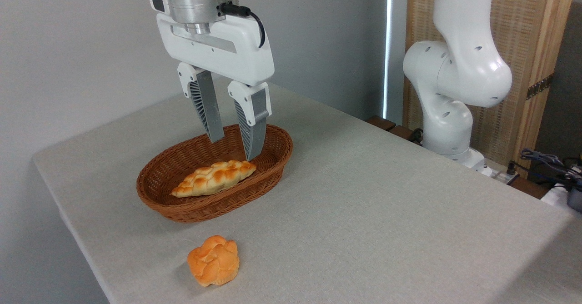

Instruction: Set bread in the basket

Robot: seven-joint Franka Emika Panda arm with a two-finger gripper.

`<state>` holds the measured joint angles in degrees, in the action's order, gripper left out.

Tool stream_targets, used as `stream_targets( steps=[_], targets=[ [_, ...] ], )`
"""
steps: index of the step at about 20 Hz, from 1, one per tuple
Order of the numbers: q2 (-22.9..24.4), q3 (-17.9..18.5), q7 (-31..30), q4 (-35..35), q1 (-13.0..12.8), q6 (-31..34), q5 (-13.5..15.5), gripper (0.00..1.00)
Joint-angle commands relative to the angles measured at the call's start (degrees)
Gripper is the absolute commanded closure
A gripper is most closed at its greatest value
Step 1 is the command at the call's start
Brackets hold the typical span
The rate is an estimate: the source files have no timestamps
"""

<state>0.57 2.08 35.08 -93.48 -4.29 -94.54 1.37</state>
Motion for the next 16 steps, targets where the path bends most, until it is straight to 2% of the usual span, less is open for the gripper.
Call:
stream_targets(
  steps=[1,9,13,16],
  targets=[
    [-0.13,0.12,-0.28,0.76,0.25,0.50,1.36,0.00],
    [-0.04,0.38,0.42,0.76,0.25,1.20,1.18,0.00],
    [-0.04,0.47,7.35,0.76,0.34,1.38,1.36,0.00],
    [-0.04,0.47,6.49,0.76,0.25,1.38,1.36,0.00]
  ],
)
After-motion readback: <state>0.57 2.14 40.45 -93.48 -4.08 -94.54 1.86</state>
